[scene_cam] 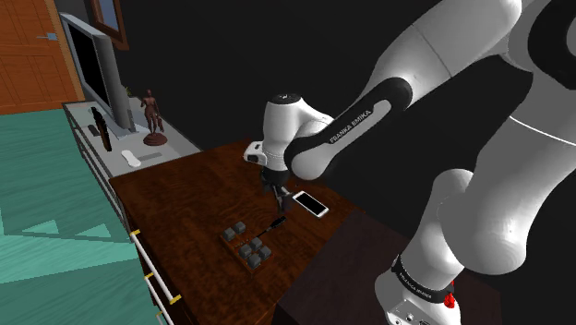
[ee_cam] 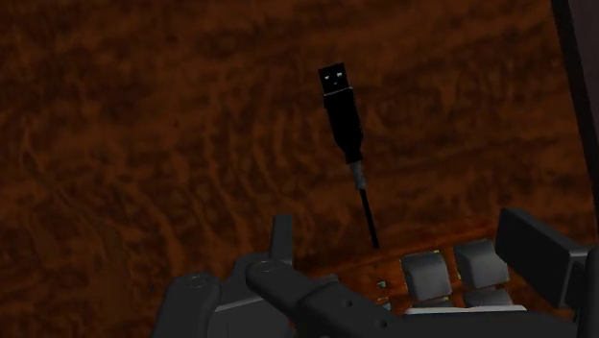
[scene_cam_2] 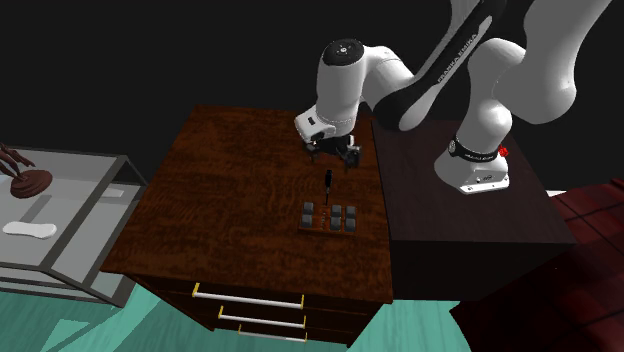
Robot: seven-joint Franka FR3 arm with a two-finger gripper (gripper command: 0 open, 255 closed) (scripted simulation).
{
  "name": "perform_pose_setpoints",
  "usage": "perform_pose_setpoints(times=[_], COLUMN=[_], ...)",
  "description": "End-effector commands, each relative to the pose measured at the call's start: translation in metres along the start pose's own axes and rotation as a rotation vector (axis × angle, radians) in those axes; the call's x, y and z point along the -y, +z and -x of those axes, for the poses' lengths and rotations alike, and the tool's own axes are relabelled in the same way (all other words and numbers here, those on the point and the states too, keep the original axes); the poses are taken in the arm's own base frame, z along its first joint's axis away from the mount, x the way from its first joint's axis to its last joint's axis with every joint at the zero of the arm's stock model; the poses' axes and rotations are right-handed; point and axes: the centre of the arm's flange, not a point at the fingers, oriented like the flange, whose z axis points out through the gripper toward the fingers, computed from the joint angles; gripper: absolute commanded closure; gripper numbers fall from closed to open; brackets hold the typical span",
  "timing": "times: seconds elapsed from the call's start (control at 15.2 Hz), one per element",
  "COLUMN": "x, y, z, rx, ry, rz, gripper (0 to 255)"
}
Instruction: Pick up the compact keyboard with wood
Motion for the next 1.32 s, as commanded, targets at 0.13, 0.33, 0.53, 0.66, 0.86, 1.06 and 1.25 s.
perform_pose_setpoints(times=[0.13, 0.33, 0.53, 0.66, 0.86, 1.06, 1.25], x=[0.006, 0.011, 0.011, 0.012, 0.012, 0.012, 0.012], y=[0.047, 0.073, 0.089, 0.1, 0.108, 0.107, 0.107], z=[-0.026, -0.037, -0.039, -0.04, -0.04, -0.04, -0.04], rx=[0.004, 0.007, 0.007, 0.007, 0.007, 0.007, 0.007], ry=[-0.149, -0.215, -0.215, -0.215, -0.215, -0.215, -0.215], rz=[0.0, 0.0, 0.0, 0.0, 0.0, 0.0, 0.0], gripper=[0, 0, 0, 0, 0, 255, 255])
